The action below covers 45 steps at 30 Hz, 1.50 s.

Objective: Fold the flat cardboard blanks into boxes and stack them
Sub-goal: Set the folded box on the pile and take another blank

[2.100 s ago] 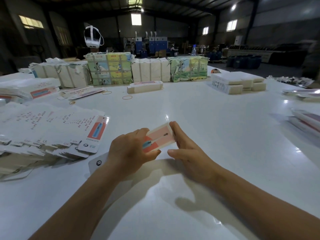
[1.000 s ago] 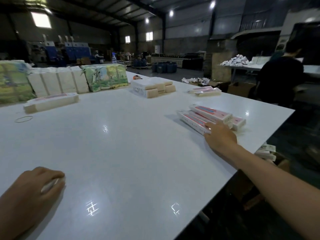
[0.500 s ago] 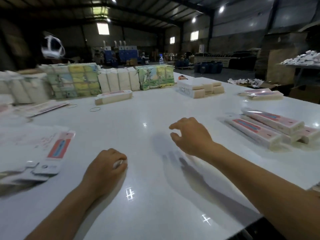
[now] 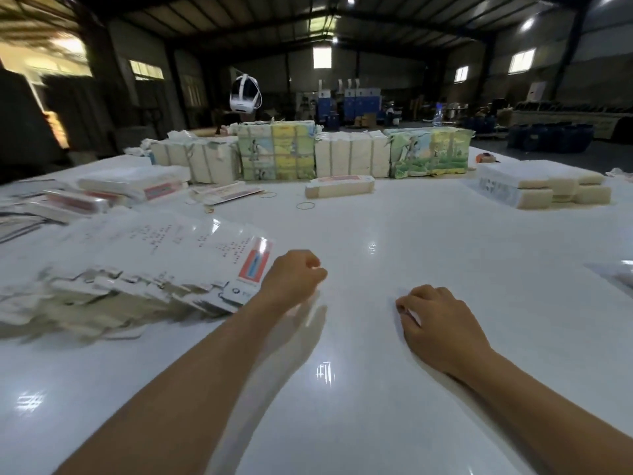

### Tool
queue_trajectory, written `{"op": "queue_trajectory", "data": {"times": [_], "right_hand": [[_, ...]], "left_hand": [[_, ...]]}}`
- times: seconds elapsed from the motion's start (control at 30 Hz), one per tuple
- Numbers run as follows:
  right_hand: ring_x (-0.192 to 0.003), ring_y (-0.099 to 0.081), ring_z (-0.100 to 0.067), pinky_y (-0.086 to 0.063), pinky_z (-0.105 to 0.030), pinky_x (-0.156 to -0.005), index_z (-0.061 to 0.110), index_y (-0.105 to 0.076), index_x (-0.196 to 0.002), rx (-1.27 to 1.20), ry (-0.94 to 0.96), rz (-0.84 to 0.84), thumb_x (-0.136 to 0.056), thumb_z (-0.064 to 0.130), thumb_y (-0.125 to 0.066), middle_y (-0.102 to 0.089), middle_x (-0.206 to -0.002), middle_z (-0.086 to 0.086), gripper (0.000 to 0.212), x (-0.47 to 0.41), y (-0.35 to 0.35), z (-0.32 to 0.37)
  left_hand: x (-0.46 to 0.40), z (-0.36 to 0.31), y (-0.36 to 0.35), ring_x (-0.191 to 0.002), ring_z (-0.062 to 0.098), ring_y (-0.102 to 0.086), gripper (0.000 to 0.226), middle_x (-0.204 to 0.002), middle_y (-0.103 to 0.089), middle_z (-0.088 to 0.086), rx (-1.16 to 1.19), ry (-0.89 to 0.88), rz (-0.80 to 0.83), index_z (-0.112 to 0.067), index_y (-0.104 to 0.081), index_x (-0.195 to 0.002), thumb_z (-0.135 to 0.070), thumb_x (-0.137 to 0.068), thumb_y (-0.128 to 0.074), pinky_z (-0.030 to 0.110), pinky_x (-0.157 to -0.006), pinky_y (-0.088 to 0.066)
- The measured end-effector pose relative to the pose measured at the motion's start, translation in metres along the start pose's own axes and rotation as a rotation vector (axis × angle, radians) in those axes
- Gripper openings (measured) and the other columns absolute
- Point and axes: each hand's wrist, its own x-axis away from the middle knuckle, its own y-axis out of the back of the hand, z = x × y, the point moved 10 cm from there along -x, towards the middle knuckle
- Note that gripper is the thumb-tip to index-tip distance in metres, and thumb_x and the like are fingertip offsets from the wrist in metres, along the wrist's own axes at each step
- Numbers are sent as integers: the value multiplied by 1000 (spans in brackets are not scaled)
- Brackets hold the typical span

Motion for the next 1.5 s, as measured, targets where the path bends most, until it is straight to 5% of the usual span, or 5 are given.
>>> {"op": "queue_trajectory", "data": {"times": [0.23,0.5,0.9,1.27,1.5], "right_hand": [[-111,-47,-14,-38,-29,-89,29,-62,-118,-25,-5,-29,-96,29,-42,-55,-122,11,29,0,4,0],[-113,-47,-13,-37,-27,-90,29,-63,-118,-52,-9,-11,-95,28,-45,-54,-123,11,29,1,5,0],[-112,-47,-17,-36,-29,-90,26,-57,-125,-61,-31,13,-98,30,-41,-53,-128,7,33,-3,-1,-1],[-70,-71,-36,-57,-42,-62,-1,-61,-77,-1329,-557,-22,-87,5,-60,-70,-79,-23,11,12,-1,-38],[-71,-71,-26,-59,-46,-70,7,-64,-103,-1292,-538,-116,-88,9,-58,-71,-88,-13,16,15,7,-42]], "left_hand": [[-39,104,78,-112,27,-33,101,-118,-37,11,-748,425,-134,-9,-42,-122,-84,-57,-57,39,-83,-28],[-51,121,101,-114,32,-49,83,-121,-49,14,-448,558,-163,-7,-42,-122,-44,-60,-84,42,-95,-42],[-32,29,95,-71,13,-61,9,-86,-63,-1,136,140,-139,-17,-59,-87,-12,-85,-67,26,-55,-47],[60,-44,-30,-81,13,-65,7,-106,-62,-7,-46,-80,383,-29,-57,-98,-26,-92,-58,25,-72,-57],[80,-80,-65,-102,12,-42,93,-120,-42,-6,-478,-350,286,-31,-27,-140,-73,-63,-58,33,-90,-44]]}}
